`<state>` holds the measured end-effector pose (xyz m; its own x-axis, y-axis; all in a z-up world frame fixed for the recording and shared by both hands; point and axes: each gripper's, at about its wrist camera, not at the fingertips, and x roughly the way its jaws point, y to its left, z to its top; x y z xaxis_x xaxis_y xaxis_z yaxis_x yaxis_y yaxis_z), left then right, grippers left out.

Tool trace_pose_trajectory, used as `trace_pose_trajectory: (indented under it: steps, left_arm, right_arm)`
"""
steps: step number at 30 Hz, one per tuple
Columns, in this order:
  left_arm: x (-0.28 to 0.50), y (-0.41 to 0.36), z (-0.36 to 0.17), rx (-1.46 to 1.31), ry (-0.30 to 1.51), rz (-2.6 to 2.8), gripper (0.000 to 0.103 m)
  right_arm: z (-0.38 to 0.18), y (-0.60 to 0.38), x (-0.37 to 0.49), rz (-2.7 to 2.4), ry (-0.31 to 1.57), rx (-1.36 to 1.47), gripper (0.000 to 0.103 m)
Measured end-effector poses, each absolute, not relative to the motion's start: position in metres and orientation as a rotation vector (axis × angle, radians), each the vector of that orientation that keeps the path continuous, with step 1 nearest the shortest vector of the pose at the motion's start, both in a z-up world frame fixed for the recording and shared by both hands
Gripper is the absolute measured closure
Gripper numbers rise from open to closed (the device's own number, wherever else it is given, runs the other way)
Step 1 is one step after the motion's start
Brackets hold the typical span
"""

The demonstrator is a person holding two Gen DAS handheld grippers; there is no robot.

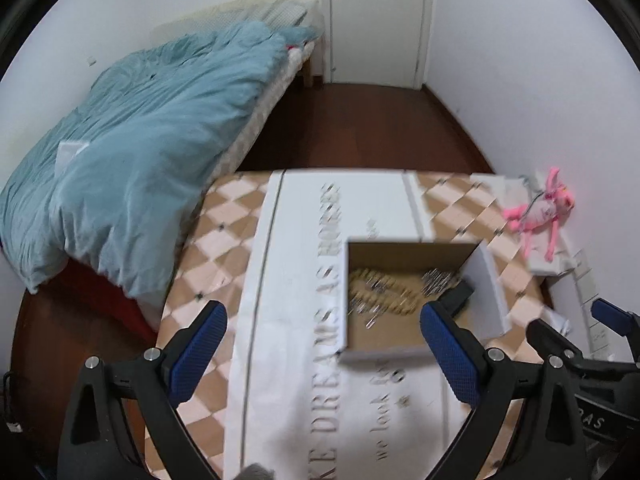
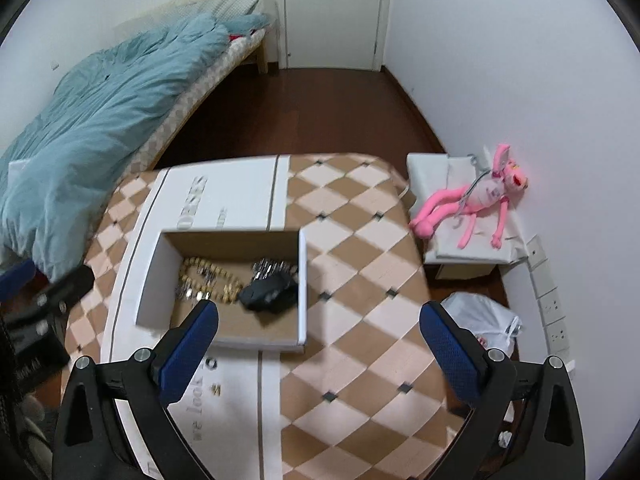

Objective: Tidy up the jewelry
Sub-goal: 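Lift both grippers away from the box, then pinch the remaining small gold charm with the right gripper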

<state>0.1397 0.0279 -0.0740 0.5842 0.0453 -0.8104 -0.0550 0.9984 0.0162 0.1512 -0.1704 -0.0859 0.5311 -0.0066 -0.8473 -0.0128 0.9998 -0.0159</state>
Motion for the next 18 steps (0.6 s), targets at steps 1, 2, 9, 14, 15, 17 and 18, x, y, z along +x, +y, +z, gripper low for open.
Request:
trace_pose_trajectory:
  steps: [1,2,9,14,15,17,18]
  left_arm:
    - [0.138,0.03,-0.082,-0.004,0.963,0.071,0.004]
    - [0.134,0.033,-0.093,0.007,0.986,0.08,0.004]
    - [0.111,0.054,-0.177,0.074,1.122,0.106,0.004]
    - [0.107,0.066,-0.198,0.082,1.149,0.126,0.004]
    - [0.107,0.068,-0.2,0.081,1.149,0.129,0.004]
    - [0.107,0.072,-0.202,0.082,1.151,0.135,0.004]
    - [0.107,0.074,-0.203,0.082,1.153,0.136,0.004]
  right_arm:
    - [-0.096,-0.168,0.147,0.012,1.027,-0.023,0.001]
    - [-0.108,-0.165,0.143,0.026,1.047,-0.023,0.001]
    - [-0.186,-0.134,0.117,0.105,1.126,-0.025,0.007]
    - [-0.216,-0.112,0.112,0.155,1.137,-0.01,0.019]
    - [-0.219,-0.108,0.112,0.161,1.135,-0.014,0.021]
    - [-0.224,-0.099,0.112,0.174,1.132,-0.018,0.026]
    - [-0.227,-0.094,0.112,0.18,1.135,-0.024,0.028]
